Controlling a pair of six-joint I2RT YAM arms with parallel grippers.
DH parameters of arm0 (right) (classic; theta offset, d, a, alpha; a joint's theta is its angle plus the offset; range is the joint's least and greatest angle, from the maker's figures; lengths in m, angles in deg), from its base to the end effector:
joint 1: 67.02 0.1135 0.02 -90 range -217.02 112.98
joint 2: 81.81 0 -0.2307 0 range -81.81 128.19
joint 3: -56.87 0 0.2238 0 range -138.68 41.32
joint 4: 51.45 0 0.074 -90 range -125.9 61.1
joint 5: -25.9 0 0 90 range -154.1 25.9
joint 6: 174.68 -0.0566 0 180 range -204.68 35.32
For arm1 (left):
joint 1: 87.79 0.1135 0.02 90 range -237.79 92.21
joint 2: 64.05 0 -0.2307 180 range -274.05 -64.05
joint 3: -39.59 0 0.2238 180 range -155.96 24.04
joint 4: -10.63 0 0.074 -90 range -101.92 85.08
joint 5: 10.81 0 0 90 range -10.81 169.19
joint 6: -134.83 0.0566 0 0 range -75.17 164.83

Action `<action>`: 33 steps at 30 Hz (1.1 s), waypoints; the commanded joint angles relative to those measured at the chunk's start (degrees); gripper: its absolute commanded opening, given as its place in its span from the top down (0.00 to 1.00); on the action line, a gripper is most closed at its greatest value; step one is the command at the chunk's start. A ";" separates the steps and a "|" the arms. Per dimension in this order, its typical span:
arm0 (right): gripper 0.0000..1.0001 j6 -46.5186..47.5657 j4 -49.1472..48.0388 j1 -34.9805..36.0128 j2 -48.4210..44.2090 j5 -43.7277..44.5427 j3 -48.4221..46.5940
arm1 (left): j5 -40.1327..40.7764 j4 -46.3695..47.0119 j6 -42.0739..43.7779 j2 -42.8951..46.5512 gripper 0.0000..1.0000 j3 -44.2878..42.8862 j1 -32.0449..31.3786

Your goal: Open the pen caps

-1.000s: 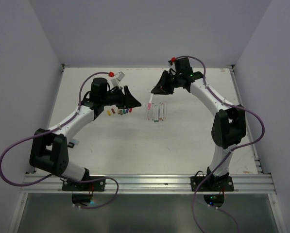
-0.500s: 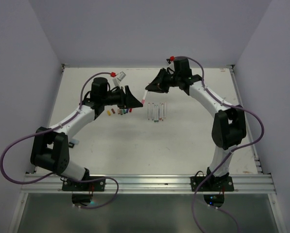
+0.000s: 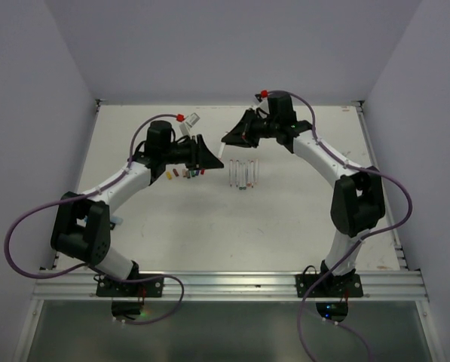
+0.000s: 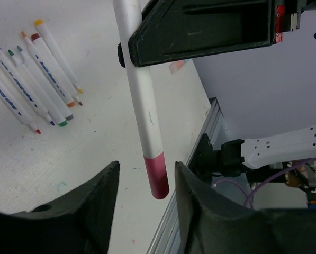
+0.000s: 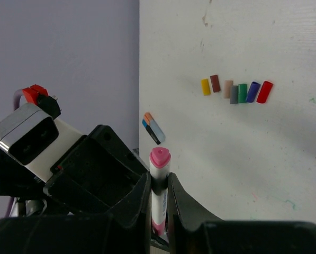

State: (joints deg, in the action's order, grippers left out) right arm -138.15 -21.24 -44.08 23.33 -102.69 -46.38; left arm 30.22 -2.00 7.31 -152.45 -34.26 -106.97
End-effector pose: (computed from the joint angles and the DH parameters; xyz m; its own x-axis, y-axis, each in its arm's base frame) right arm 0.3584 0.1900 0.2660 -0.9271 0.2896 -0.2379 -0.0778 0.4723 0.8780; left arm 0.2968 -0.1484 0.2371 -0.8596 -0.1243 -0.4957 0.4110 0.4083 -0.8151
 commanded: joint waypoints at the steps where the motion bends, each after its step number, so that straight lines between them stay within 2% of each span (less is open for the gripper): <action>1: 1.00 -2.07 -3.75 0.53 -3.80 -1.49 1.04 | -2.53 1.74 -1.59 -0.11 0.58 -2.17 -0.24; 3: 1.00 -2.60 -4.72 0.62 -3.89 -1.66 1.57 | -4.11 3.49 -2.99 -0.19 0.74 -1.21 -0.24; 4: 1.00 -2.60 -4.98 0.70 -3.98 -1.58 1.92 | -4.72 5.15 -3.61 -0.19 0.98 -0.94 -0.24; 5: 1.00 -2.60 -5.51 0.70 -3.98 -1.66 2.01 | -6.21 6.04 -4.31 -0.37 1.00 -0.50 -0.24; 10: 1.00 -2.60 -11.30 0.79 -4.85 0.17 5.59 | -6.49 7.19 -5.73 0.33 1.00 1.34 -0.24; 12: 1.00 -1.82 -18.22 0.79 -5.47 1.23 9.02 | -6.40 8.06 -6.42 1.29 1.00 2.05 -0.24; 16: 1.00 -6.98 -34.66 0.79 -3.98 -2.54 13.08 | -12.36 25.50 -15.90 2.70 1.00 6.53 -0.24; 18: 1.00 -11.20 -42.84 0.79 -3.37 -3.77 14.31 | -13.95 31.07 -21.07 2.80 1.00 8.29 -0.16; 23: 1.00 -22.96 -62.68 0.70 -0.21 -8.26 16.07 | -18.96 54.97 -34.97 1.05 1.00 12.77 0.02; 26: 1.00 -26.67 -68.25 0.70 1.38 -8.26 16.95 | -19.41 63.77 -41.92 0.34 1.00 15.49 1.15; 29: 1.00 -27.47 -69.49 0.70 1.64 -8.17 17.65 | -19.76 71.33 -47.72 -1.50 1.00 17.52 2.65; 31: 1.00 -26.34 -67.67 0.70 0.86 -7.47 17.83 | -20.11 72.41 -49.58 -2.12 1.00 18.22 3.27; 32: 1.00 -21.98 -61.30 0.70 -0.19 -6.60 17.91 | -19.76 70.14 -48.63 -1.78 1.00 18.31 3.62; 33: 1.00 -18.63 -56.02 0.70 -1.33 -3.63 17.48 | -19.06 60.20 -43.31 -0.91 1.00 18.40 3.97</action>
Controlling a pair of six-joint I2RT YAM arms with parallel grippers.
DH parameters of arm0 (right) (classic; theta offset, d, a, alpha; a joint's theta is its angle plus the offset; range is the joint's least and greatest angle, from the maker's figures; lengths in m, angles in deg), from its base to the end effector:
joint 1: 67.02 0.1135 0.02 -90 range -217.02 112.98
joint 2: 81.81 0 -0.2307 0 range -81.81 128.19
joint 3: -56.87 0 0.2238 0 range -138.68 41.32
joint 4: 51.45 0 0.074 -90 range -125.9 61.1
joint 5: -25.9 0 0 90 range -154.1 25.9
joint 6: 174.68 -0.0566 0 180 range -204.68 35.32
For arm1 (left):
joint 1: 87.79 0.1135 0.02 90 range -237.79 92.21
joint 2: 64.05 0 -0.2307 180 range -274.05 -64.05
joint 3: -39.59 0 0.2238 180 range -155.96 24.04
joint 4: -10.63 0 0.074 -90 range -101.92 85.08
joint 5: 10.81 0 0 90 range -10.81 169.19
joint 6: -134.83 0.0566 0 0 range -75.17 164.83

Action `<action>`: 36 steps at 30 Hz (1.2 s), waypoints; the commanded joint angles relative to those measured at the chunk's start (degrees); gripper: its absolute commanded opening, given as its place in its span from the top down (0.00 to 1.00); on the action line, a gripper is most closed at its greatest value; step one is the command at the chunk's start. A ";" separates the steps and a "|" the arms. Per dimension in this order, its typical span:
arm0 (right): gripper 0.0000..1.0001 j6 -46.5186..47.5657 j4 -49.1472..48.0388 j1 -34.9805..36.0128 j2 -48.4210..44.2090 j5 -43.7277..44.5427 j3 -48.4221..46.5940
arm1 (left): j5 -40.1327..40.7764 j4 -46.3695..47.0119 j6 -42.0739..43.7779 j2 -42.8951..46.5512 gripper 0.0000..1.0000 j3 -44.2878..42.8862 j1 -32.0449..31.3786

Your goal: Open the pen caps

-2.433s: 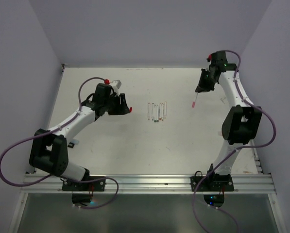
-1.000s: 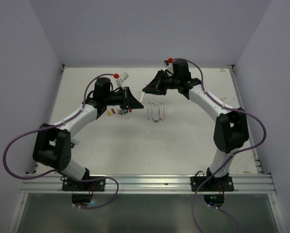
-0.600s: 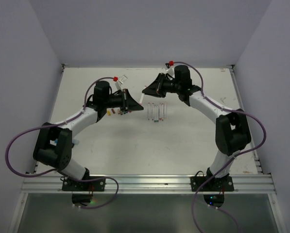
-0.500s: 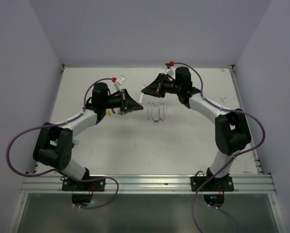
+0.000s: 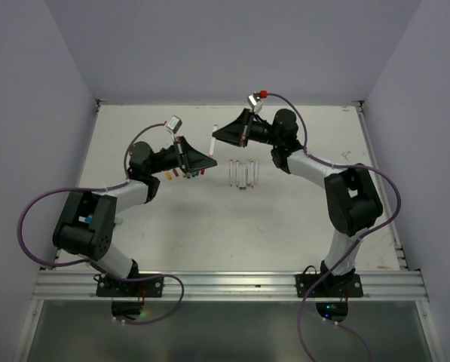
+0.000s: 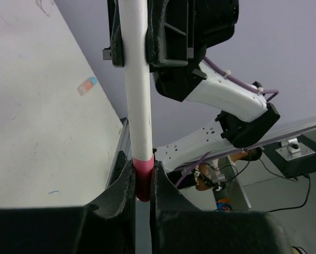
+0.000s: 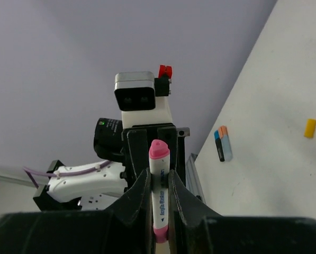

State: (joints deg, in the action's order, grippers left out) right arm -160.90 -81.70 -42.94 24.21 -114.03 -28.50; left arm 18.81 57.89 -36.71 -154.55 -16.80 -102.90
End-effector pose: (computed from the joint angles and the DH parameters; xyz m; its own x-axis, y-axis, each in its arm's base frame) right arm 0.3493 0.2036 0.2747 -0.8879 0.2880 -0.3588 -0.3745 0.0006 0.9272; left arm 0.2832 -0.1274 0.2419 -0.9035 -0.2624 -0.3389 0.3564 -0.0209 -0.9341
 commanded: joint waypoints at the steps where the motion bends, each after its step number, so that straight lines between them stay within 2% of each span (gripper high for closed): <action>1: 1.00 7.46 9.36 -0.43 -4.48 9.57 -0.92 | -5.04 -7.62 5.38 2.33 1.00 -0.19 0.26; 2: 1.00 14.11 19.16 -0.35 -5.46 11.33 -1.63 | -3.18 -17.09 11.43 4.95 1.00 -2.38 0.87; 3: 1.00 17.92 25.17 -0.34 -6.43 17.35 -4.07 | 5.19 -43.73 28.11 6.20 1.00 -5.45 0.88; 4: 1.00 25.35 37.07 -0.08 -8.53 20.81 -5.57 | 10.84 -54.96 35.41 6.99 1.00 -12.09 0.79; 6: 1.00 29.89 45.59 0.09 -9.86 31.76 -9.60 | 19.21 -69.05 42.66 8.67 1.00 -15.05 0.18; 7: 1.00 31.04 49.80 0.18 -10.47 34.78 -9.98 | 24.21 -70.26 43.04 9.37 1.00 -15.58 0.26; 9: 1.00 33.59 53.26 0.53 -11.44 38.93 -11.91 | 26.36 -71.42 44.88 10.08 1.00 -16.29 0.17; 11: 1.00 34.13 54.58 0.62 -11.10 40.00 -13.22 | 20.87 -65.48 42.97 10.60 1.00 -12.19 -0.27; 12: 1.00 34.13 54.50 0.62 -11.10 39.74 -12.97 | 9.87 -51.09 40.26 10.43 1.00 -9.98 -0.27; 13: 1.00 33.52 53.46 0.45 -10.83 37.65 -12.88 | 5.49 -42.68 36.05 10.26 1.00 -7.70 -0.27; 14: 1.00 33.34 53.53 0.45 -10.74 37.37 -12.88 | 1.88 -21.36 23.22 9.91 1.00 -1.85 -0.27; 15: 1.00 33.16 52.93 0.36 -10.66 36.67 -12.62 | -3.29 -9.14 14.83 8.95 1.00 0.47 -0.27; 16: 1.00 32.55 51.96 0.27 -10.66 34.75 -12.45 | -4.73 2.12 6.74 5.63 1.00 2.50 -0.27; 17: 1.00 31.59 51.00 0.10 -10.66 33.86 -11.31 | -5.79 12.15 -7.35 3.60 1.00 3.56 -0.27; 18: 1.00 30.10 46.11 -0.78 -10.39 31.93 -10.26 | -6.85 30.00 -13.85 1.49 1.00 4.44 -0.27; 20: 1.00 24.39 39.94 -1.75 -9.08 24.14 -7.71 | -6.86 45.57 -28.07 -4.14 1.00 4.02 -0.27; 23: 1.00 17.18 27.72 -2.63 -6.27 16.03 -5.51 | -7.29 45.74 -27.62 -3.54 1.00 3.49 -0.09; 24: 1.00 15.68 25.52 -2.80 -6.26 14.53 -4.72 | -7.64 45.83 -27.97 -3.72 1.00 3.31 -0.09; 28: 1.00 2.44 6.48 -4.65 -3.81 11.44 0.03 | -8.52 45.83 -27.97 -3.46 1.00 3.39 -0.09; 31: 1.00 -0.83 2.66 -6.58 -3.80 12.75 3.19 | -9.49 45.74 -28.32 -3.02 1.00 4.18 -0.09; 33: 1.00 -7.66 -6.17 -8.24 -2.84 13.63 4.60 | -10.19 45.65 -28.15 -2.58 1.00 4.71 -0.18; 34: 1.00 -9.01 -7.62 -8.69 -2.22 14.07 5.04 | -10.20 45.48 -27.98 -2.14 1.00 5.06 -0.18; 36: 1.00 -6.94 -4.68 -9.39 -2.30 14.51 4.79 | -10.37 45.12 -27.71 -1.70 1.00 5.77 -0.35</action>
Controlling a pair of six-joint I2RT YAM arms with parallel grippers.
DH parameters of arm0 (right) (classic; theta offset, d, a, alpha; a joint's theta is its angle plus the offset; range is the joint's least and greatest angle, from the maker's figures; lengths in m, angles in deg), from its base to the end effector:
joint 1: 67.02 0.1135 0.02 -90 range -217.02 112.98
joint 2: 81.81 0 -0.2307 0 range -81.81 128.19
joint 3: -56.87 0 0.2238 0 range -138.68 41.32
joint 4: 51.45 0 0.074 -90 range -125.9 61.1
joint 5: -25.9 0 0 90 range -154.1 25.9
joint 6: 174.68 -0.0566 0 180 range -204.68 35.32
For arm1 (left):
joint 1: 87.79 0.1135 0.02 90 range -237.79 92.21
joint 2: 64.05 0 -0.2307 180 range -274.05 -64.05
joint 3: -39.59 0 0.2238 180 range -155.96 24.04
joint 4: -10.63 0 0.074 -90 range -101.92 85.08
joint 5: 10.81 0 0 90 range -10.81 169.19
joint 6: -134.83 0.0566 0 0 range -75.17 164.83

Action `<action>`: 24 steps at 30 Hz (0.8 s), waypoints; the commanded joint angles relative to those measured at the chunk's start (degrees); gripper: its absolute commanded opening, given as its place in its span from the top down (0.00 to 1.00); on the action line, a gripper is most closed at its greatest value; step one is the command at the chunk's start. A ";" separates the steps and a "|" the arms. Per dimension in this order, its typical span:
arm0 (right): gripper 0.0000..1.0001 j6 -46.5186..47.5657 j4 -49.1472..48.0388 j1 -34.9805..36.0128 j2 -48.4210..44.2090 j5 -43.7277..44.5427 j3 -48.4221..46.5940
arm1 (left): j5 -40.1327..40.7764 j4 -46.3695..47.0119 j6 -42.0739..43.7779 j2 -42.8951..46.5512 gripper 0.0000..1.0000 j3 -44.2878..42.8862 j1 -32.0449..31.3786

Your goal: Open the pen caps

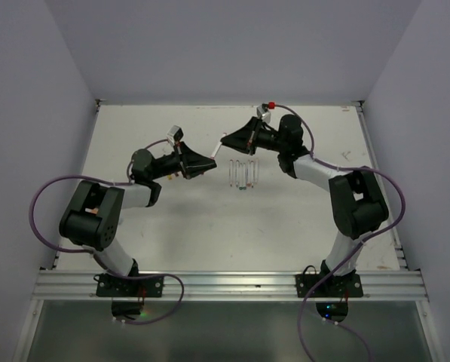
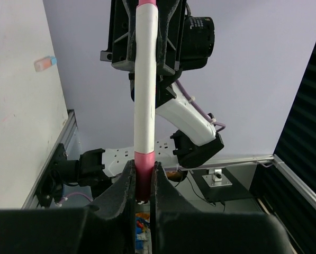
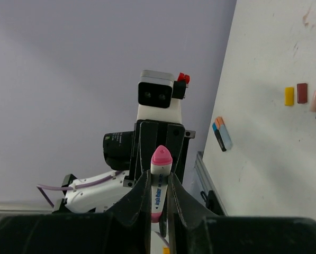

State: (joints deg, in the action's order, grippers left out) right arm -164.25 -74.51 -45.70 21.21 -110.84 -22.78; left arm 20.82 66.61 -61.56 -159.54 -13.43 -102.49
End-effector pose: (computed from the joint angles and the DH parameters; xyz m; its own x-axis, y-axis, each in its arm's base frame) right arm 0.3485 0.1803 0.2489 -0.9132 0.3671 -0.1772 -0.1630 0.0696 0.9842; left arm 0.2857 -0.1248 0.2163 -0.9597 -0.2684 0.0835 -0.0467 -0.1407 -0.9889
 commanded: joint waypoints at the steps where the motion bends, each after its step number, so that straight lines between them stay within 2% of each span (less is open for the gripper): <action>1: 1.00 -1.57 -8.62 -6.73 0.25 12.19 -1.47 | -12.56 36.23 -2.69 3.63 1.00 2.32 -0.86; 3: 1.00 1.95 -2.90 -6.73 -1.42 13.69 -2.26 | -13.26 33.78 -1.46 4.86 1.00 2.14 -1.47; 7: 1.00 4.42 2.66 -6.64 -2.21 17.47 -3.31 | -14.05 27.53 3.72 7.41 1.00 3.19 -2.09; 10: 1.00 6.52 4.41 -6.03 -1.51 14.42 -7.33 | -14.40 21.49 7.31 8.99 1.00 4.16 -2.26; 12: 1.00 11.77 13.58 -3.75 -1.60 12.56 -10.86 | -14.58 15.78 11.18 10.66 1.00 3.38 -2.18; 13: 0.98 13.20 16.35 -2.79 -1.25 10.99 -14.18 | -14.15 3.92 18.77 11.54 1.00 2.76 -2.09; 14: 0.89 14.08 18.29 -1.21 -1.16 9.32 -14.91 | -13.10 -3.16 23.81 12.50 1.00 1.80 -1.91; 15: 0.87 14.35 18.92 -0.59 -1.85 9.04 -14.92 | -12.39 -10.98 29.25 14.08 1.00 0.14 -1.91; 16: 0.84 14.53 19.01 0.03 -2.47 9.12 -13.79 | -11.60 -25.76 39.66 14.62 1.00 -3.53 -1.91; 17: 0.77 14.53 19.01 0.91 -2.91 9.56 -13.25 | -10.03 -30.70 43.51 14.97 1.00 -5.49 -1.91; 19: 0.73 15.14 19.45 1.70 -3.79 9.39 -12.11 | -9.48 -34.78 46.44 14.63 1.00 -7.78 -1.91; 22: 0.67 14.88 18.67 2.85 -3.53 7.99 -11.41 | -9.66 -31.37 43.73 13.48 1.00 -7.53 -1.82; 24: 0.60 15.06 18.75 3.64 -3.44 7.20 -11.66 | -9.92 -29.26 41.54 12.87 1.00 -7.09 -1.82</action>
State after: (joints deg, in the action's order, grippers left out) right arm -151.46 -56.74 -43.01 18.31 -107.00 -33.88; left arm 16.91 38.04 -24.10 -147.01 -19.14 -103.36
